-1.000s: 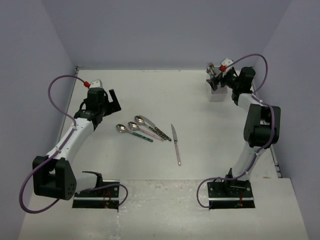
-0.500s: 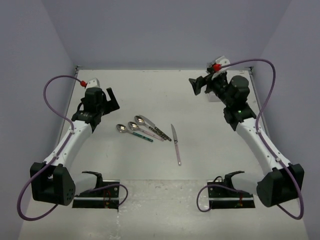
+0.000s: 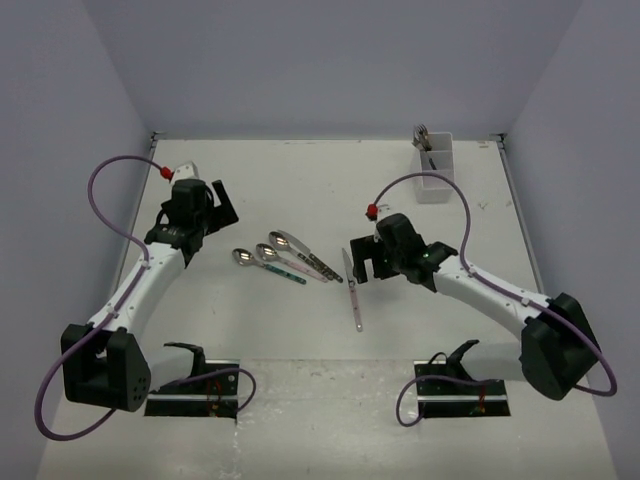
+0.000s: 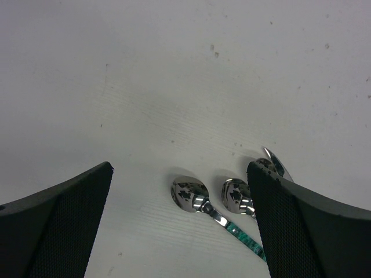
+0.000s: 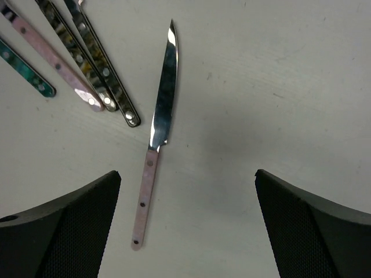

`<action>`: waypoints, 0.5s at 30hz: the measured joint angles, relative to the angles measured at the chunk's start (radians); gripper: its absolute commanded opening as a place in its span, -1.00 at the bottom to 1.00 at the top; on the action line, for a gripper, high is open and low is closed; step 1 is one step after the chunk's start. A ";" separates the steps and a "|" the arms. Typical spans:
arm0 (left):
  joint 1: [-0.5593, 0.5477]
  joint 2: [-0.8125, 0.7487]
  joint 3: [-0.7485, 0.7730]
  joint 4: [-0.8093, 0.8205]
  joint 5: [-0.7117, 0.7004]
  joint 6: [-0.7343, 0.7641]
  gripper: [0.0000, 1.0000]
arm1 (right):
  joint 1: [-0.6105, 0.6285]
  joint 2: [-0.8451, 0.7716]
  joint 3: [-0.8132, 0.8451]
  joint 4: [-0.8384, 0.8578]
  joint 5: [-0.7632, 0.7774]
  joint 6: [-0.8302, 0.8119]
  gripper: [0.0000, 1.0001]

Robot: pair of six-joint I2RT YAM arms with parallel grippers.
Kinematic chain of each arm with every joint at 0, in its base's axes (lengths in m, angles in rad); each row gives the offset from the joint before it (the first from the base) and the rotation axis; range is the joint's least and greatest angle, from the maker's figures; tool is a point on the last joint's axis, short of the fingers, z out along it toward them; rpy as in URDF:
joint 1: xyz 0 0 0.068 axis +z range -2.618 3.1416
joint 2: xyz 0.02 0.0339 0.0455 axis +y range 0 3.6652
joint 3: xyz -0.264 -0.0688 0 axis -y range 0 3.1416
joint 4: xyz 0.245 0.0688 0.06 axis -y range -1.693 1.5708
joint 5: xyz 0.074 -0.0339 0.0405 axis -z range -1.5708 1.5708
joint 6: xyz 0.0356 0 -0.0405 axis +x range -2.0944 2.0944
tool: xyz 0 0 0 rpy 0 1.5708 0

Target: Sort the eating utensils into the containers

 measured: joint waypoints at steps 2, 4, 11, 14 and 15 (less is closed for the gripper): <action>0.000 -0.001 0.000 0.000 0.003 0.000 1.00 | 0.035 0.048 0.000 -0.027 0.018 0.019 0.98; 0.000 -0.005 -0.003 0.000 0.005 -0.001 1.00 | 0.068 0.104 0.008 -0.053 0.030 0.036 0.98; 0.000 -0.048 -0.035 -0.005 0.003 -0.002 1.00 | 0.138 0.270 0.054 -0.130 0.068 0.103 0.87; 0.000 -0.051 -0.037 -0.005 0.002 -0.002 1.00 | 0.161 0.315 0.070 -0.161 0.080 0.129 0.67; 0.000 -0.051 -0.038 -0.005 0.002 -0.002 1.00 | 0.169 0.331 0.080 -0.172 0.091 0.133 0.61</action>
